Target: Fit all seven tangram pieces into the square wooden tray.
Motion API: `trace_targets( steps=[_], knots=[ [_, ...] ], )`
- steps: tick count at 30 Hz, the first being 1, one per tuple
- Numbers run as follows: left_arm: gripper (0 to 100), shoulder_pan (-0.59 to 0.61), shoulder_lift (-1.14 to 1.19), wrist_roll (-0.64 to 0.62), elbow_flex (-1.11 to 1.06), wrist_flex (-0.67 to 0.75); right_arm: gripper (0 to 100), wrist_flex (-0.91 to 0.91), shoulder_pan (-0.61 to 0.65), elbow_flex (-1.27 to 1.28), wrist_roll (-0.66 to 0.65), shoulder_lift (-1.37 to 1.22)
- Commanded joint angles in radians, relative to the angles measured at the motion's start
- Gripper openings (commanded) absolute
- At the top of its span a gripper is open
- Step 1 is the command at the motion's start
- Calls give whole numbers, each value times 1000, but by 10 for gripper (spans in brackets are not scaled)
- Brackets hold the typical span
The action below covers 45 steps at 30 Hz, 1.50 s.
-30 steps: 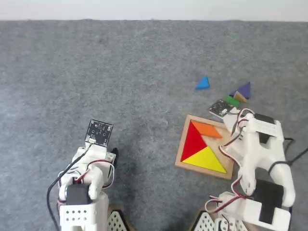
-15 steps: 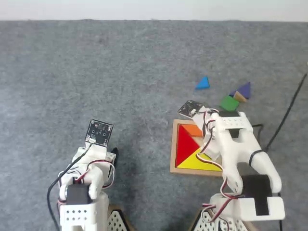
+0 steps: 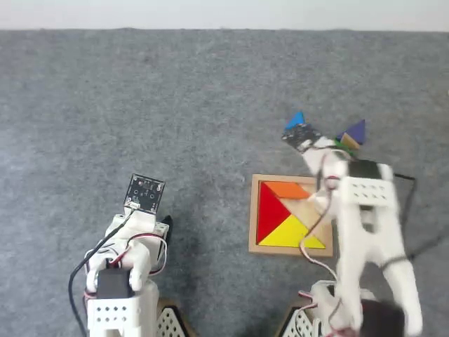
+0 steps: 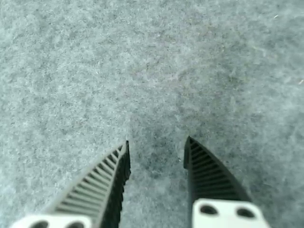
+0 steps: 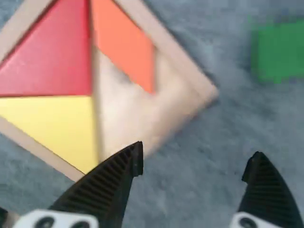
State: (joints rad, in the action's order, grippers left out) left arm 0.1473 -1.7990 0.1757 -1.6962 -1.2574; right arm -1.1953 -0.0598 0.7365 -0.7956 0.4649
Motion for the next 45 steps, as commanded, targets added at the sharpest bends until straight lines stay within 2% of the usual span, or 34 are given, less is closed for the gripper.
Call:
trace_targets(
  steps=[1, 5, 9, 14, 21, 28, 33, 41, 45],
  knots=[
    [183, 5, -20, -9, 13, -6, 347, -21, -151, -98, -84, 90],
    [183, 5, -20, -9, 13, -6, 347, 8, -263, -224, -106, -36],
    [183, 5, -20, -9, 13, -6, 347, 16, -274, -387, -40, -283],
    [183, 5, -20, -9, 13, -6, 347, 18, -183, -592, 155, -542],
    [183, 5, -20, -9, 13, -6, 347, 97, 10, -769, 402, -722],
    [183, 6, -20, -9, 13, -6, 347, 208, 62, -793, 551, -805],
    [183, 21, -20, -9, 13, -6, 347, 231, 56, -796, 506, -794],
    [183, 235, -20, -11, 15, -6, 347, 269, 31, -796, 347, -845],
    [183, 258, -18, -12, 15, -6, 346, 269, -24, -830, 247, -915]
  ],
)
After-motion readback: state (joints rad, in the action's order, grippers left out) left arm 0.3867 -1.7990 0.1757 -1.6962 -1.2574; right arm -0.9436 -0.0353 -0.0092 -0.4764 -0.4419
